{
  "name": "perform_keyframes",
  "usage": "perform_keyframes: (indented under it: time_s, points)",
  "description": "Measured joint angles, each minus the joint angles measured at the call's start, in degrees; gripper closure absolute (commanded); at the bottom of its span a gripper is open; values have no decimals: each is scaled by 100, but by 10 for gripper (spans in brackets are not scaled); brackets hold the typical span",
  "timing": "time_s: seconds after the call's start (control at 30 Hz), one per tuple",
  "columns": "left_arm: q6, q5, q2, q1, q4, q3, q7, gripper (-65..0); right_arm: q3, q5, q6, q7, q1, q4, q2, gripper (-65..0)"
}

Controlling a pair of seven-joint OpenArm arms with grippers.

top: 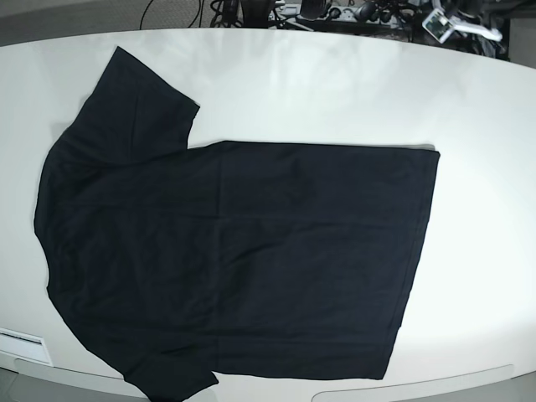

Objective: Fold the T-shirt properly
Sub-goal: 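Move both grippers to the shirt's shoulder edge and grasp it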

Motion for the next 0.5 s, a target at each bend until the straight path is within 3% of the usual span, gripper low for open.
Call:
perform_keyframes:
  time_s: [0.07, 0.13, 0.2, 0.3, 0.37, 0.47, 0.5]
  points:
    - [-203, 17, -2, -2, 26, -138, -70, 0, 2, -72, 293, 514, 4, 0, -2, 0]
    - [-1005, 240, 0, -181, 7, -197, -44, 0, 0, 173, 1005, 850, 76, 0, -4, 0]
    - [-1523, 280, -26, -726, -155, -144, -175, 0, -33, 713, 1622, 970, 549, -31, -20, 0]
    - [-1773, 234, -409, -1471, -669, -173, -691, 0, -22, 874, 1659, 1128, 1596, -42, -33, 0]
    - [-2048, 254, -546, -1930, -977, -186, -960, 0, 11, 817, 1349, 1259, 1987, -33, -2, 0]
    - [-2452, 229, -778, -2557, -1360, -103, -1049, 0, -17, 1117, 1445, 1257, 2371, -33, -9, 0]
    - [-2542, 234, -909, -2750, -1486, -57, -1038, -38, -26, 1117, 1438, 1272, 2483, -33, -7, 0]
